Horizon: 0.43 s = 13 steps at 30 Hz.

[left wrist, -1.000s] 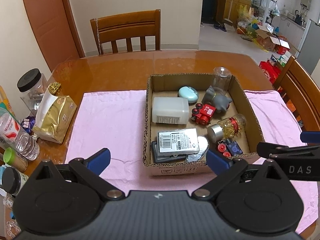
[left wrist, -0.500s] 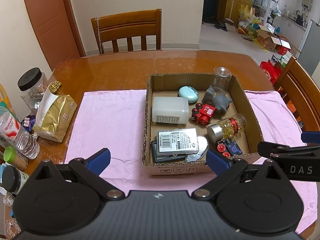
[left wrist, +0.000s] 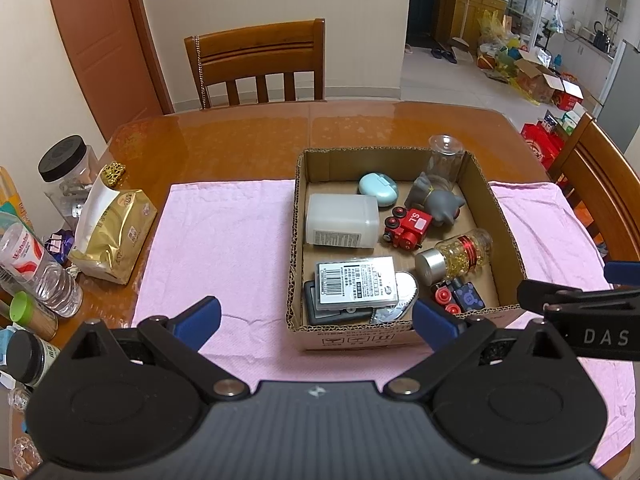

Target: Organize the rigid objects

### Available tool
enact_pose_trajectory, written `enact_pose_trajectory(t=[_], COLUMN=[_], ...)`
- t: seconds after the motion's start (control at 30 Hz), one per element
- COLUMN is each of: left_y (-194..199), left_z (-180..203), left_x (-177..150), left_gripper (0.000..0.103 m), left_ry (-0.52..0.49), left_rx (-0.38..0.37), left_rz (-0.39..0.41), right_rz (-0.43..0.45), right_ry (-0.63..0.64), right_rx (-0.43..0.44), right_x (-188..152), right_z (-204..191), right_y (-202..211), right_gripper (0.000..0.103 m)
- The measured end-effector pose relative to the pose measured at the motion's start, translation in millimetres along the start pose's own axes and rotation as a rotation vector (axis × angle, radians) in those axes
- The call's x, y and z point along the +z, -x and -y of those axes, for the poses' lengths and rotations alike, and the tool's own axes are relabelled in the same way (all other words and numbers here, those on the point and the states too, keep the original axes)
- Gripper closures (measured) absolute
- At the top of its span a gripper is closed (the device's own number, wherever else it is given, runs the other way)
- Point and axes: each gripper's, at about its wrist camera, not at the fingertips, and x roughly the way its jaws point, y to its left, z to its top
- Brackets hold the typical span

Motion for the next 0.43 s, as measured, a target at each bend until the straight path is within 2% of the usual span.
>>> enact_pose_trajectory(t=[0.43], left_y=[4.0], left_z=[-0.6], left_x=[-0.9], left_gripper=[0.002], left_ry=[0.005], left_rx=[-0.003], left_rz=[0.003], right_rz=[0.003], right_ry=[0.001], right_rx=[0.001], right_x=[0.0], right_z=[-0.9], right_y=[3.4], right_gripper=[0.0])
